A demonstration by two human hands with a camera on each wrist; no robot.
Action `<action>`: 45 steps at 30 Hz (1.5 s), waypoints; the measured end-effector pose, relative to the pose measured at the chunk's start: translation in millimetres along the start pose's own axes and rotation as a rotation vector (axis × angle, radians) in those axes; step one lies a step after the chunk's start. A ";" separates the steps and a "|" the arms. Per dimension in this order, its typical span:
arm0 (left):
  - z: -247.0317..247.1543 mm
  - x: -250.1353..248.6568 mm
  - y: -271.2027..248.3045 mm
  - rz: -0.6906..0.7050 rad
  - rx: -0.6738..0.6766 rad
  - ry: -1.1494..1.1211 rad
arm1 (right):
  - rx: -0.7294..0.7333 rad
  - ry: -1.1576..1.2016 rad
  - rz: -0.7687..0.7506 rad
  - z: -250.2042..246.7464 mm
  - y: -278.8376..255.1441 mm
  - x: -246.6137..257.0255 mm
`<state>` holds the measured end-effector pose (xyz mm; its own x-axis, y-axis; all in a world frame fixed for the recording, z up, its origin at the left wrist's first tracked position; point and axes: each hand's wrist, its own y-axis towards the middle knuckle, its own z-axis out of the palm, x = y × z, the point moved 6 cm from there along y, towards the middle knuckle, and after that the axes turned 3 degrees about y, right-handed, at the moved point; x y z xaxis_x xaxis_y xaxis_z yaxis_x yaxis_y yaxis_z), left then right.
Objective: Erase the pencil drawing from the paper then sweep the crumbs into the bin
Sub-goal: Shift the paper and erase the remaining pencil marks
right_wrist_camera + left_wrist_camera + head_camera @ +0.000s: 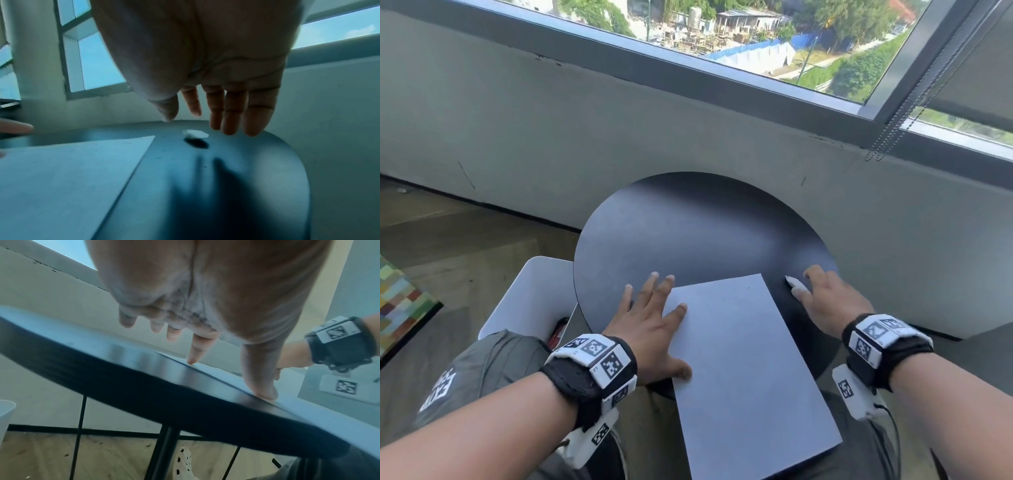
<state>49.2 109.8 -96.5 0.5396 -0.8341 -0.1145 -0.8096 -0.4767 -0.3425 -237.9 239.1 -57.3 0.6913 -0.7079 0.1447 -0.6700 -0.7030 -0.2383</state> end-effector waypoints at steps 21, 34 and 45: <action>-41.5 31.6 8.2 -0.085 -0.315 -0.720 | 0.163 0.370 -0.040 24.7 -27.7 44.7; -128.0 51.4 -3.7 0.071 -0.562 -1.302 | 0.005 1.236 -0.166 -54.2 -25.1 49.2; -176.2 41.7 -26.7 0.196 -0.771 -1.419 | -0.402 1.125 -0.632 -148.8 -85.0 97.5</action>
<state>52.5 38.9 72.2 -0.1660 -0.1919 -0.9673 -0.5696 -0.7821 0.2529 -153.8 219.7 119.9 0.4436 0.2063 0.8722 -0.4887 -0.7601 0.4283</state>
